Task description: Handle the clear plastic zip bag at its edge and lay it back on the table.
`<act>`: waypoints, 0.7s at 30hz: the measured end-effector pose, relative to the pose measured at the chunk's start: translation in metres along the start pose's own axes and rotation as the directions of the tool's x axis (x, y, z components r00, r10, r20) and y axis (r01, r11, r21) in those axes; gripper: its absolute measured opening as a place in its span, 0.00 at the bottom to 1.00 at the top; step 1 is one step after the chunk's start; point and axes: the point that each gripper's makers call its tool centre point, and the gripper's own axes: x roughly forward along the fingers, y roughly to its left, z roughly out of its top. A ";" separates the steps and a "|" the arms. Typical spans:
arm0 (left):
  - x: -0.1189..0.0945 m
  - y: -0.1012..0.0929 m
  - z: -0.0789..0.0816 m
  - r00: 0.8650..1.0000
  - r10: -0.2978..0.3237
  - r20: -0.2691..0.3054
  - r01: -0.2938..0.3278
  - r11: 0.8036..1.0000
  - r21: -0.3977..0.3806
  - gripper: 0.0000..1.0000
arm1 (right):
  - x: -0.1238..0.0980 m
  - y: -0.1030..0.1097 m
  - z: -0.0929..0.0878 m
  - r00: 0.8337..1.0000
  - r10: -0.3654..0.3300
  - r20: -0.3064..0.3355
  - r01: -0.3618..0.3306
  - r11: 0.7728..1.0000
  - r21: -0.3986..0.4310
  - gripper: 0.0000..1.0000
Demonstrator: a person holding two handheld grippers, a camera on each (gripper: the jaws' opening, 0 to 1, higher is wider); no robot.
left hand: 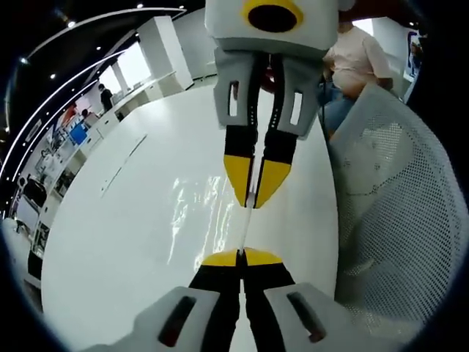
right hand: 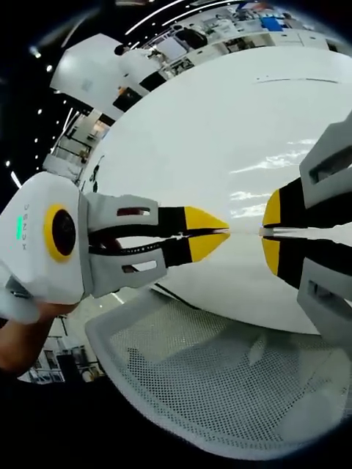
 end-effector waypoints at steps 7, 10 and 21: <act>0.000 -0.001 0.000 1.000 -0.001 -0.004 0.001 1.000 0.001 0.00 | -0.003 0.001 -0.005 1.000 -0.006 -0.006 0.006 1.000 0.004 0.00; 0.000 0.001 -0.002 1.000 -0.001 -0.009 0.001 1.000 -0.004 0.00 | -0.005 0.002 -0.010 1.000 -0.008 -0.014 0.008 1.000 0.006 0.00; 0.001 0.004 -0.006 1.000 -0.001 -0.017 0.001 1.000 -0.008 0.00 | -0.017 -0.001 -0.032 0.999 -0.026 -0.043 0.027 0.999 0.037 0.00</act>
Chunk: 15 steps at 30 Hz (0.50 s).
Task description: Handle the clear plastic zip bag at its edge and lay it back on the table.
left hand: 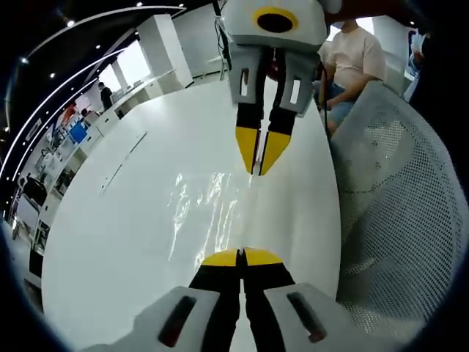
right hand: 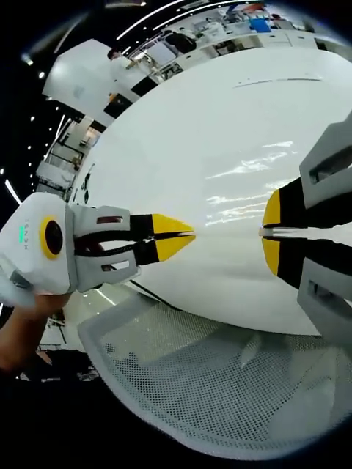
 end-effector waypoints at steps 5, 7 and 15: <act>-0.001 0.001 -0.001 1.000 0.000 -0.003 0.000 1.000 -0.006 0.00 | -0.004 0.000 -0.007 1.000 -0.005 -0.012 0.005 1.000 0.012 0.00; -0.001 0.000 -0.002 1.000 0.000 -0.004 0.000 1.000 -0.007 0.00 | -0.005 0.000 -0.010 1.000 -0.006 -0.017 0.006 1.000 0.012 0.00; 0.001 0.002 -0.002 1.000 -0.001 -0.004 0.001 1.000 -0.005 0.00 | -0.009 0.000 -0.019 1.000 -0.010 -0.025 0.011 1.000 0.026 0.00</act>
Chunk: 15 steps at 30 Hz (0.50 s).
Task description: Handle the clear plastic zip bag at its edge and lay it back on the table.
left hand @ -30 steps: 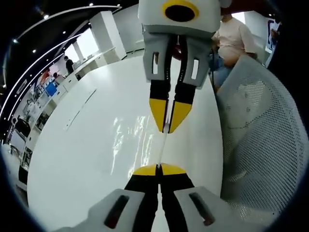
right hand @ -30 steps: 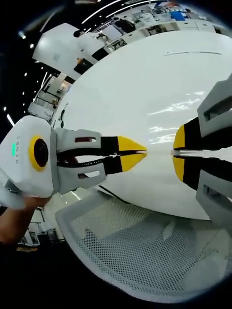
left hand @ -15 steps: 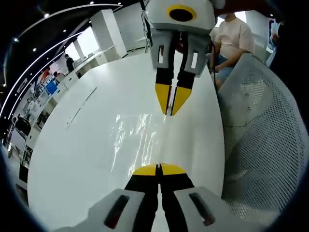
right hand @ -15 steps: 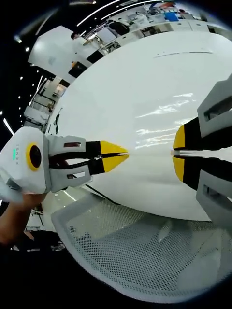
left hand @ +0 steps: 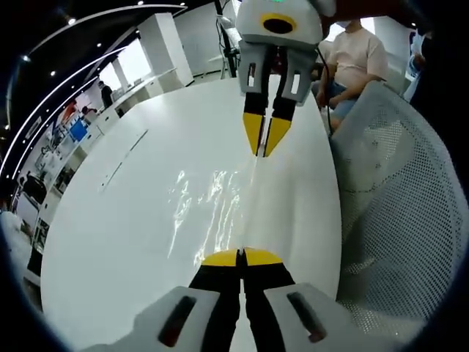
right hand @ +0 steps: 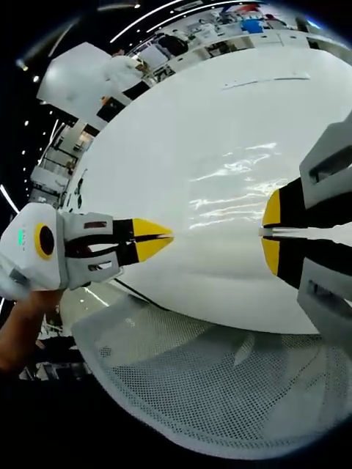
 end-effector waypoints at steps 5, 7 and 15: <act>0.001 -0.001 0.001 1.000 0.000 -0.003 0.000 1.000 0.010 0.00 | -0.003 0.000 -0.007 1.000 -0.005 -0.009 0.005 1.000 0.009 0.00; 0.001 -0.001 0.001 1.000 -0.003 -0.004 0.003 1.000 0.004 0.00 | -0.004 0.000 -0.010 1.000 -0.006 -0.010 0.006 1.000 0.016 0.00; 0.001 -0.001 -0.001 1.000 -0.008 -0.011 0.008 1.000 0.006 0.00 | -0.007 0.004 -0.018 1.000 -0.007 -0.028 0.008 1.000 0.017 0.00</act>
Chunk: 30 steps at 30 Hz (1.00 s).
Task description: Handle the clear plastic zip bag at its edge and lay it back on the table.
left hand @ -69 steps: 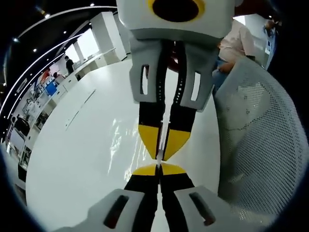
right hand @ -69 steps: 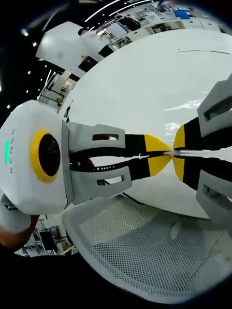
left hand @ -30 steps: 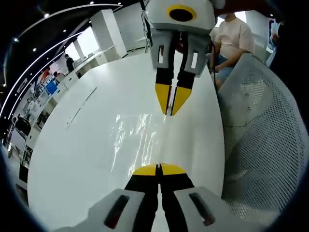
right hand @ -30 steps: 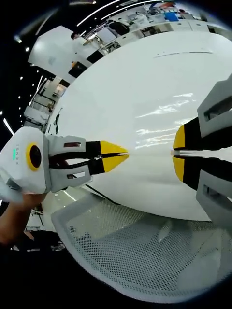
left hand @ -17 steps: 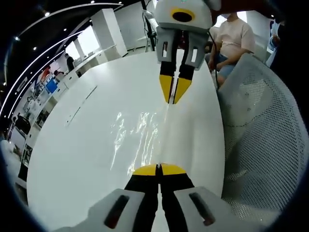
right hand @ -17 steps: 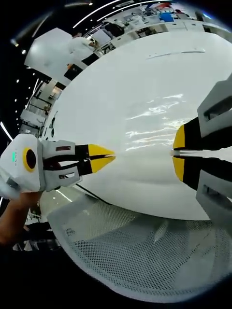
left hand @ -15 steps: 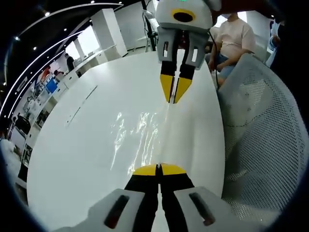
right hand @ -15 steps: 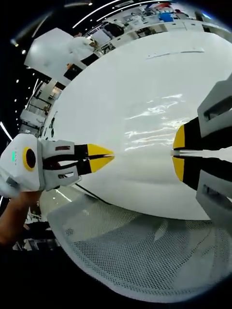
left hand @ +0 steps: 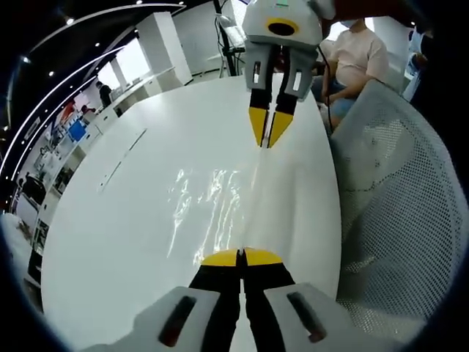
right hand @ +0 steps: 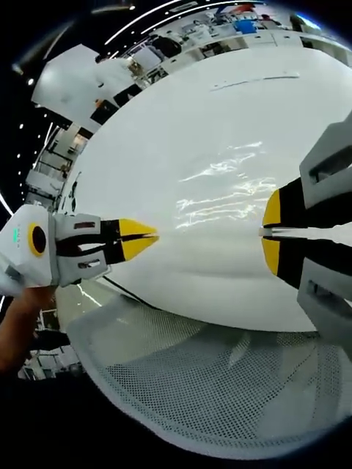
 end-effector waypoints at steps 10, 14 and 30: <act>0.000 -0.001 -0.003 1.000 -0.008 -0.007 0.008 1.000 -0.003 0.00 | -0.003 0.003 -0.007 1.000 -0.008 -0.014 0.008 1.000 -0.002 0.00; -0.001 -0.005 0.000 1.000 -0.010 -0.008 0.010 1.000 0.011 0.00 | -0.003 0.005 -0.009 1.000 -0.005 -0.023 0.005 1.000 -0.004 0.00; 0.000 -0.002 -0.001 1.000 0.014 -0.003 -0.014 0.996 0.089 0.00 | 0.000 0.007 -0.012 1.000 -0.015 -0.014 0.015 0.999 0.029 0.03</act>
